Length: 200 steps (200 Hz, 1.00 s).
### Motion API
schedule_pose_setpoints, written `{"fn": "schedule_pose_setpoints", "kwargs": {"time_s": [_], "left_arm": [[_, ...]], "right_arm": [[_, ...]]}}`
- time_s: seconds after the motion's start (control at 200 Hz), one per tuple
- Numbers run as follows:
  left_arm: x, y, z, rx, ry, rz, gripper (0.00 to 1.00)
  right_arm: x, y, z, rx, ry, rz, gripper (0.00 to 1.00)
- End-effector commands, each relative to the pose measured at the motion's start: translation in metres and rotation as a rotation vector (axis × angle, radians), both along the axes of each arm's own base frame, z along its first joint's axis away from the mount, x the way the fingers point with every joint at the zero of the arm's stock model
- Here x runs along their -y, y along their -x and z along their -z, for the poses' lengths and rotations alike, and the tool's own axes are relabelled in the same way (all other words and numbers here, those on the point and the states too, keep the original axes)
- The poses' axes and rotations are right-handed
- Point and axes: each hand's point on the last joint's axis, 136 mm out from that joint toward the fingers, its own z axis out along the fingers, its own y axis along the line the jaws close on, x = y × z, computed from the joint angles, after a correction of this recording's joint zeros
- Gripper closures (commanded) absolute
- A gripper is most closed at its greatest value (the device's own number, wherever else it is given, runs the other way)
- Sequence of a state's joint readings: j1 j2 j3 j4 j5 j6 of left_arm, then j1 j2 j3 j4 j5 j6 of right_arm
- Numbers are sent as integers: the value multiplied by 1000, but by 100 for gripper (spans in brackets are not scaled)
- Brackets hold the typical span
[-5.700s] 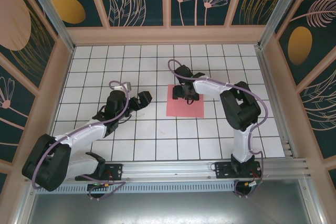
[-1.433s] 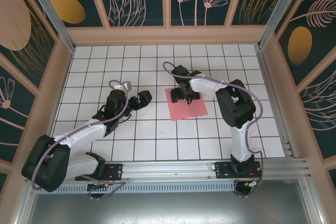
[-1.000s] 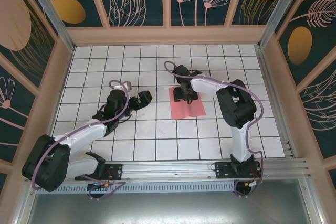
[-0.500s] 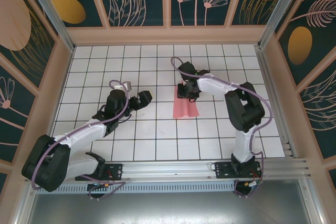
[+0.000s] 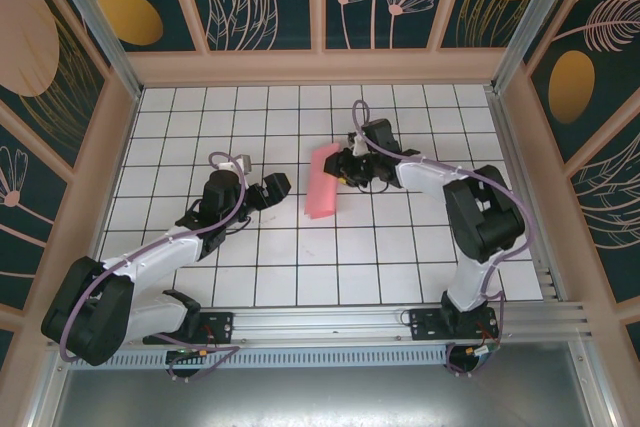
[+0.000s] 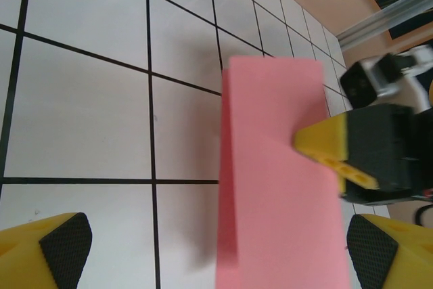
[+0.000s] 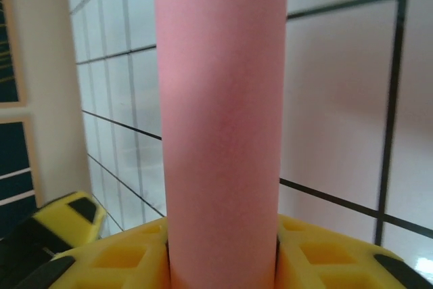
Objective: Fold a paper plane with a square sheet of paper (pick it up from the middle)
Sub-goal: Fold the square sheet of paper in half at the center of the table.
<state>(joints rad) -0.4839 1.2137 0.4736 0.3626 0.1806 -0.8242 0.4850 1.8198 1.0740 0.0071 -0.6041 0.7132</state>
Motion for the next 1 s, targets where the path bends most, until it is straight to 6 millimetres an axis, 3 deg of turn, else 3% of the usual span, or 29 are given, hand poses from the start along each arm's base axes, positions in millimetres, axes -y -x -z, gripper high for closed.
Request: {"fn": "schedule_pose_setpoints", "kwargs": {"time_s": [0.0, 0.16, 0.355, 0.515, 0.746, 0.996], "left_arm": [[9, -3, -13, 24, 23, 35, 1], [22, 2, -18, 41, 57, 120, 1], [30, 3, -19, 37, 73, 162, 2], [35, 4, -17, 25, 81, 185, 2], [42, 3, -17, 16, 89, 219, 5], [50, 1, -17, 10, 94, 240, 6]], "right_arm": [[6, 5, 19, -37, 26, -1, 60], [34, 1, 42, -55, 200, 58, 54], [44, 1, 30, -17, 239, 50, 43], [59, 3, 32, -27, 317, 79, 37], [72, 7, 29, -24, 365, 112, 36], [86, 14, 47, -65, 423, 158, 40]]}}
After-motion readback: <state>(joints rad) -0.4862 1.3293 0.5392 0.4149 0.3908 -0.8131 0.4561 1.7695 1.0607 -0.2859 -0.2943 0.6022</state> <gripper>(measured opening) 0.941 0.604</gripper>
